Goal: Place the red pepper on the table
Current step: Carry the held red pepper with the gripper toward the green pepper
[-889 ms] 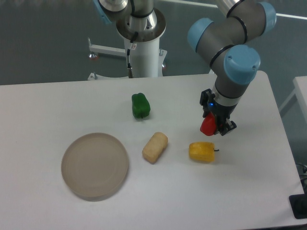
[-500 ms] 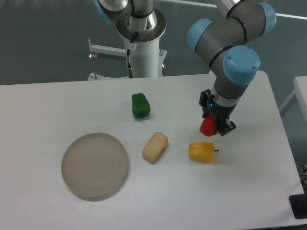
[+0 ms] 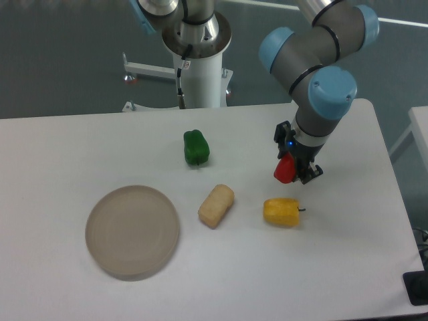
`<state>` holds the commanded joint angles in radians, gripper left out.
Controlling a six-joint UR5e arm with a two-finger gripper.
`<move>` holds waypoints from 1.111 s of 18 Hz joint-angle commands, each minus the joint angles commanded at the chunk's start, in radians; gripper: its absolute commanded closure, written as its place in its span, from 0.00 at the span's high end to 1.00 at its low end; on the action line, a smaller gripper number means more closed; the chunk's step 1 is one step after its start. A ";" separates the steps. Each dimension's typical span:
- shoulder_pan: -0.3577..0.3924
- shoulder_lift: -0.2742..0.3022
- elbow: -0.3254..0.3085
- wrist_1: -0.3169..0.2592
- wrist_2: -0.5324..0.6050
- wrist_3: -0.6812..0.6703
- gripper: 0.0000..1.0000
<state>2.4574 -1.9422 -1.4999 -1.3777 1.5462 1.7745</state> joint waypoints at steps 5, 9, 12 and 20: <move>0.015 0.048 -0.212 0.172 0.006 0.046 0.33; 0.014 0.058 -0.272 0.212 0.008 0.072 0.37; 0.012 0.060 -0.290 0.213 0.008 0.072 0.40; 0.011 0.065 -0.309 0.213 0.009 0.088 0.55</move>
<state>2.4682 -1.8776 -1.8086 -1.1643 1.5555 1.8623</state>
